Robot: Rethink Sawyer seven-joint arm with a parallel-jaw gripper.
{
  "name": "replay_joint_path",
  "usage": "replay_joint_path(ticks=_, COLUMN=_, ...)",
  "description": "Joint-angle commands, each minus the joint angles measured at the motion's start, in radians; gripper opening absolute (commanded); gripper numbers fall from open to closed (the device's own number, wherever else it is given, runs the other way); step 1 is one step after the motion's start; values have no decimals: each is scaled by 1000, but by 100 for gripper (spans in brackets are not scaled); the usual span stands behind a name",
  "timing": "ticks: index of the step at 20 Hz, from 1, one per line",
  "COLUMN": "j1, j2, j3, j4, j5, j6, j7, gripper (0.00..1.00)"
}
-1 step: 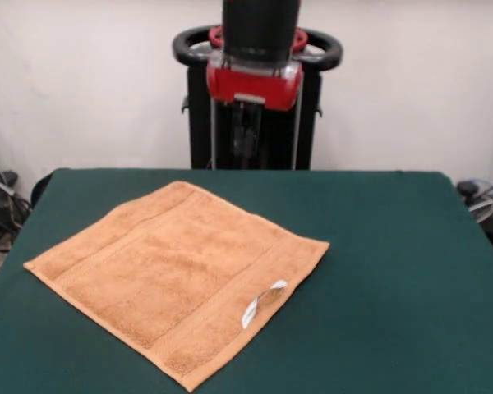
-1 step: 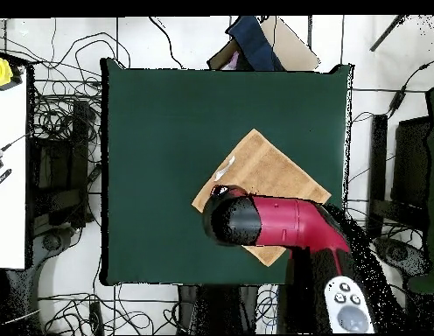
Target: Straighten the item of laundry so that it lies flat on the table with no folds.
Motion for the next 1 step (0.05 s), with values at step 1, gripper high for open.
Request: replay_joint_path(ticks=1, j1=-28, j2=-119, j3=97, j4=-11, j5=21, j6=168, j7=-185, gripper=0)
